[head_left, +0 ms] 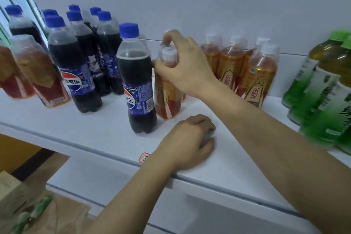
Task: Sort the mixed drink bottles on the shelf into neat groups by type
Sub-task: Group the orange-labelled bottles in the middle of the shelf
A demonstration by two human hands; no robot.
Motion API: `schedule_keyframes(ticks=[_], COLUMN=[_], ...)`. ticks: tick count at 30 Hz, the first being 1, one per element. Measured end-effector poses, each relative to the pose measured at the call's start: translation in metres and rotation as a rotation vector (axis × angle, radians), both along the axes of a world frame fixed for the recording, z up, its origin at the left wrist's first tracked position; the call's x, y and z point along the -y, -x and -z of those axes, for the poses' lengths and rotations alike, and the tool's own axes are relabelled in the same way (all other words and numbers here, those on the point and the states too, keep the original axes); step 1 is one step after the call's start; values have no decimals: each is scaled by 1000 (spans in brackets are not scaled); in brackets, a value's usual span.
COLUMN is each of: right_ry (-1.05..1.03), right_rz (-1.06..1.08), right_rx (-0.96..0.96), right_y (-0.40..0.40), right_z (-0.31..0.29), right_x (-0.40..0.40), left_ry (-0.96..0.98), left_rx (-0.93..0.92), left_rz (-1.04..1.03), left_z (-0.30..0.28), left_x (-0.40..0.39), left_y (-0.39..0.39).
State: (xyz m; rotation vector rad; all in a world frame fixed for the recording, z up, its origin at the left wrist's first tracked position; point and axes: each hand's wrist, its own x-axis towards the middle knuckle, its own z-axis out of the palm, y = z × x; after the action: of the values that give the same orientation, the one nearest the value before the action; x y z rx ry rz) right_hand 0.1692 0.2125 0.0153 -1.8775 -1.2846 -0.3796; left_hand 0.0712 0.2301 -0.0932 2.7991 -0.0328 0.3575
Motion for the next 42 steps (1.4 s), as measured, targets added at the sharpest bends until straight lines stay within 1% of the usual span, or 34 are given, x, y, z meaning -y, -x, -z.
schedule_keyframes(ticks=[3,5,11,15,18,21,28,31,33,35,37,38,40,42], right_ry=[73,141,325,552,725,859,958,1049,1025,847,642,598,618,617], right_rz=[-7,10,118,148,144,125,232,300,300,235,155,121,102,130], right_rx=[-100,-122,-32,119,198,204,213,277,332,365,314,275,209,192], right_y=[-6,-13,-37,-53,-67,-77,-88,-85,-80,-73,-62,-57,-52,-50], right_z=[-8,-18,-64,-90,-92,-87,-87,-92,-97,-97,-92,-87,-73,-60], right_x=[21,36,71,75,73,76,71,64,55,37,15,3,-17,-29], left_ry=[-16,-13,29,26,36,46,62,71,73,72,70,67,69,76], left_rx=[15,26,24,11,0,-12,-14,-23,-24,-25,-34,-34,-36,-44], left_rz=[-1,5,57,43,41,48,56,52,49,49,48,47,42,41], left_z=[1,2,3,4,5,6,5,5,4,3,2,2,1,1], left_x=[-2,-4,-4,-6,-6,-7,-8,-8,-8,-7,-7,-7,-7,-6], left_y=[-3,-5,-1,-2,-2,-2,0,0,0,0,1,1,1,2])
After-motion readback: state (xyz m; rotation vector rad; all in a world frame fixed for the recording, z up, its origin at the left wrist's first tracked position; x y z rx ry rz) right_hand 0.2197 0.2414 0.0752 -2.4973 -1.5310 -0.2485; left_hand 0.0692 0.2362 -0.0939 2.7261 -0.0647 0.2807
